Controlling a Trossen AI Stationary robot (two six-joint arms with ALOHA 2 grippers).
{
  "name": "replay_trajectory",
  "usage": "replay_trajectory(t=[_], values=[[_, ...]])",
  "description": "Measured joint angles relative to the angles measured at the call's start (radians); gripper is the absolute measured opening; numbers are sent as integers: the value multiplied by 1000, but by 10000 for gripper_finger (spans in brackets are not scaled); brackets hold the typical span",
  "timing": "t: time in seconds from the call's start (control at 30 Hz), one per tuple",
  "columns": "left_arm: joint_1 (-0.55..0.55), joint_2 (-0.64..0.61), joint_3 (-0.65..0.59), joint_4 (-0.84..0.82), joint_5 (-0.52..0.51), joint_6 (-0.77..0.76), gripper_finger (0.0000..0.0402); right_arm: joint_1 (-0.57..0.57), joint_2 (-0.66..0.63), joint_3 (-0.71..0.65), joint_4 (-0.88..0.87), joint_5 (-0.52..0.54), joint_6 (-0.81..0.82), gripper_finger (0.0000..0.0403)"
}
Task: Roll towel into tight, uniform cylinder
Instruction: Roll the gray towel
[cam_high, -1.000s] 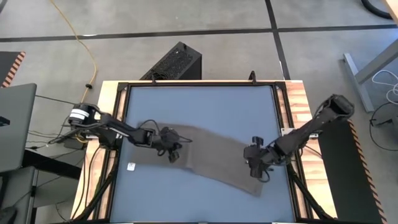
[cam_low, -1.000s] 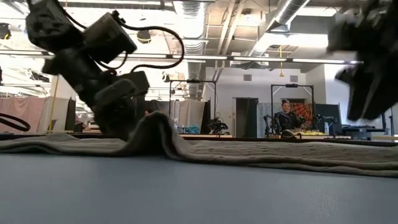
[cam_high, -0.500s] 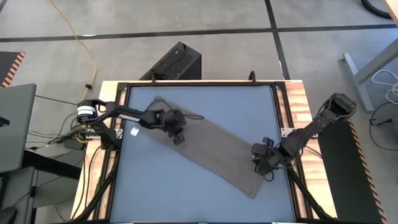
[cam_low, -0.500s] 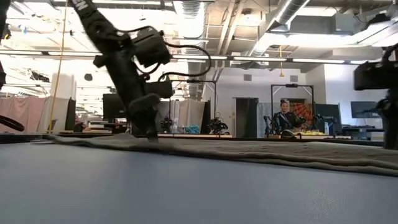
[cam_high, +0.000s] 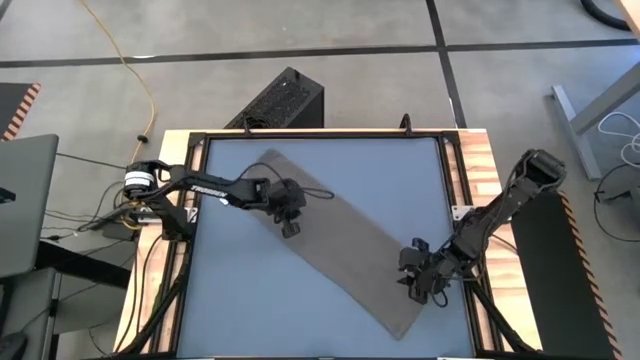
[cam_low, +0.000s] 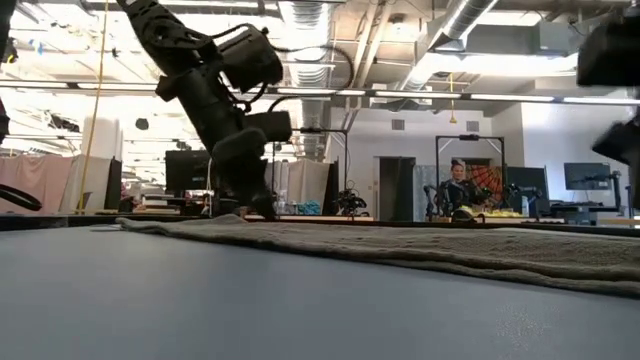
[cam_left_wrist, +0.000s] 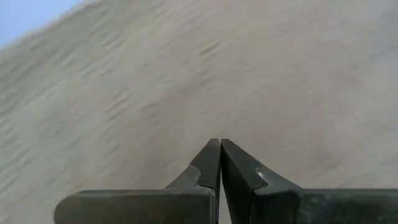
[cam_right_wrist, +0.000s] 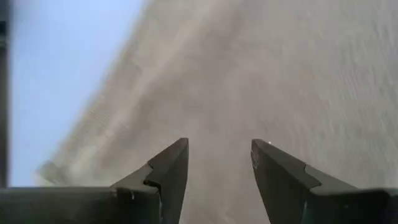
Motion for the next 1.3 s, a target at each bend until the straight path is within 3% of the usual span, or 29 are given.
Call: replay_trajectory(t=[0.2, 0.37, 0.5, 0.63, 0.8, 1.07, 1.3], values=[[-85, 7, -9, 101, 32, -58, 0, -46, 0, 41, 6, 11, -122, 202], [-167, 63, -6, 196, 44, -76, 0, -85, 0, 41, 13, 88, -166, 202], [-197, 131, -1, 204, 5, -98, 0, -109, 1, 37, 21, 138, -182, 202], [-191, 176, 3, 200, -5, -123, 0, -126, 41, -10, 129, 260, -263, 202], [-161, 144, 6, 73, -52, -80, 0, -185, 144, -15, 210, 296, -301, 202], [-90, 23, -2, -218, -240, 20, 0, -279, 344, -12, 349, 275, -360, 202], [-67, -115, -4, -261, -278, -5, 0, -381, 380, 69, 499, 125, -563, 202]])
